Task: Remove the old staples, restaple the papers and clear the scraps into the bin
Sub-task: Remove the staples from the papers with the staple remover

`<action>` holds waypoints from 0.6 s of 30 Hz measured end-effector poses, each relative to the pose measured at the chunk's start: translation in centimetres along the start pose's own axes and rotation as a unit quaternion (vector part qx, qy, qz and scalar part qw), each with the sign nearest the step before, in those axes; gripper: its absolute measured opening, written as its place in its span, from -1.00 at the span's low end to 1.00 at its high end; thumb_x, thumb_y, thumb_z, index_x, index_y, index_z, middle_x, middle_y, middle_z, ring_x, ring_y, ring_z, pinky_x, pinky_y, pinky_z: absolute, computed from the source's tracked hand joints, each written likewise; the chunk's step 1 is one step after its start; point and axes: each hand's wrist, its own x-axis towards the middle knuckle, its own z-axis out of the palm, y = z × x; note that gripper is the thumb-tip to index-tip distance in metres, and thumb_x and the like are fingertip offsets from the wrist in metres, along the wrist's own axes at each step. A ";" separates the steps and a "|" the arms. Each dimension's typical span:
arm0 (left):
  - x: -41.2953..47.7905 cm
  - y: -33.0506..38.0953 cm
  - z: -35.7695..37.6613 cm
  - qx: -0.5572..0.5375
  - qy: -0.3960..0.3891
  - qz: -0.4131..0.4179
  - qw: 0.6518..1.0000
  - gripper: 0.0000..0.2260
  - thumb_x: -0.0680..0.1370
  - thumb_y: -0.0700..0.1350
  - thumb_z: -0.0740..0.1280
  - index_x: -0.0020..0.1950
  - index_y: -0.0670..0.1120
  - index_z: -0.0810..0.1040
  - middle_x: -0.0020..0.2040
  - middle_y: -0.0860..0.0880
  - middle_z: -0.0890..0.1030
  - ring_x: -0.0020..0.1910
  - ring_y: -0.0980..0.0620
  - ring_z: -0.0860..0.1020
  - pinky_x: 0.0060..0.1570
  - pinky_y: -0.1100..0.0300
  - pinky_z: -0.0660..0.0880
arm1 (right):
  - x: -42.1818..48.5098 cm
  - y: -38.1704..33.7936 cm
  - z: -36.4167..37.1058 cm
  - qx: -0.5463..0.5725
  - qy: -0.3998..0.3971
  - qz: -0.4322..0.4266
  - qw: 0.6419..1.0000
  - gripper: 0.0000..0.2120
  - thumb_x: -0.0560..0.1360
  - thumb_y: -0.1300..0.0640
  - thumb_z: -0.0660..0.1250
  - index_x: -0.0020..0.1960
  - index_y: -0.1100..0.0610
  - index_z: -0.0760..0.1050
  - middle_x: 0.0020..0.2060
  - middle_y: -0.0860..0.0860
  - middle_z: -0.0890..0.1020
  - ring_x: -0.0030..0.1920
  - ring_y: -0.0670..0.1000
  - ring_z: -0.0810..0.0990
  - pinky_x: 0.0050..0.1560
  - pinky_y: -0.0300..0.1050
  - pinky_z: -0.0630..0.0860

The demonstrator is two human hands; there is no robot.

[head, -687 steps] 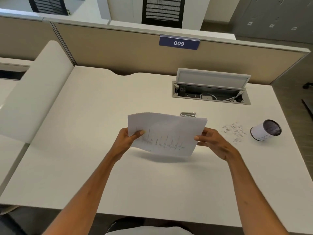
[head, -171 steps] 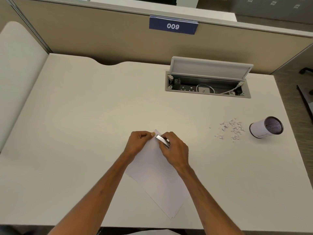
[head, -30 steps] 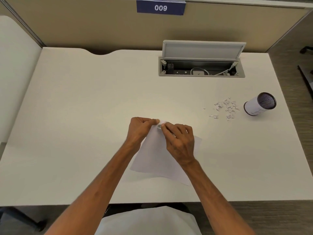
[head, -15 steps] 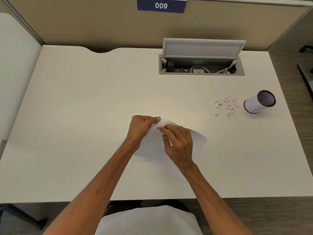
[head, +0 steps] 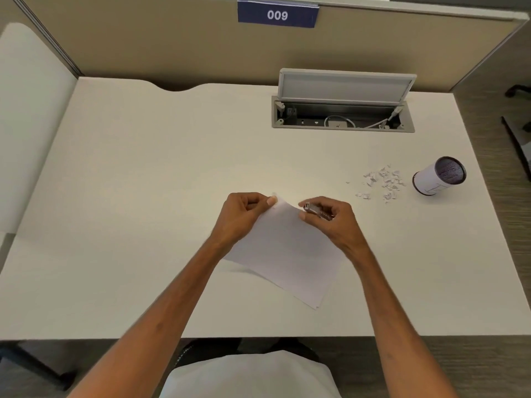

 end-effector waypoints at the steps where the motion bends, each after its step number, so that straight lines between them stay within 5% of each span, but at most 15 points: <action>1: 0.0 0.1 -0.1 0.003 0.002 0.007 1.000 -0.72 0.67 0.16 0.47 -0.04 -0.01 0.80 -0.13 0.01 0.80 -0.27 0.15 0.61 -0.22 0.29 0.46 | 0.1 0.2 -0.7 -0.052 -0.021 0.003 0.998 -0.87 0.49 0.09 0.63 0.01 0.02 0.75 -0.16 -0.06 0.74 -0.13 -0.02 0.65 -0.02 -0.08 0.54; 5: 0.0 0.6 -0.1 0.005 0.002 0.025 1.000 -0.75 0.68 0.12 0.47 -0.03 -0.01 0.80 -0.10 0.01 0.81 -0.20 0.17 0.65 -0.19 0.34 0.47 | 0.0 0.3 -1.9 -0.291 -0.020 -0.035 0.956 -0.88 0.49 -0.07 0.56 -0.15 -0.12 0.64 -0.24 -0.13 0.65 -0.19 -0.06 0.57 -0.15 -0.05 0.48; 12: 1.1 3.7 0.2 0.047 0.046 0.126 0.990 -0.80 0.71 0.13 0.42 0.11 0.06 0.78 0.13 0.17 0.78 0.19 0.28 0.67 0.30 0.20 0.51 | -0.4 -3.8 -3.4 -0.363 0.085 -0.126 0.919 -0.85 0.47 0.08 0.54 -0.20 -0.04 0.59 -0.31 -0.14 0.58 -0.23 -0.07 0.51 -0.29 -0.08 0.48; 15: 2.0 5.5 0.4 0.082 0.115 0.193 0.971 -0.77 0.69 0.13 0.45 0.27 0.07 0.73 0.27 0.20 0.70 0.30 0.33 0.55 0.33 0.29 0.46 | -0.7 -6.1 -4.5 -0.404 0.162 -0.173 0.884 -0.89 0.47 0.13 0.49 -0.20 -0.02 0.61 -0.29 -0.10 0.62 -0.22 0.00 0.55 -0.35 -0.08 0.48; 18: 2.0 7.2 1.1 0.048 0.219 0.173 0.959 -0.68 0.65 0.23 0.48 0.26 0.04 0.67 0.23 0.11 0.67 0.23 0.14 0.61 0.21 0.17 0.57 | -1.1 -8.3 -5.6 -0.446 0.220 -0.259 0.828 -0.84 0.55 0.07 0.35 -0.15 0.03 0.66 -0.27 -0.07 0.67 -0.24 0.04 0.57 -0.38 -0.16 0.32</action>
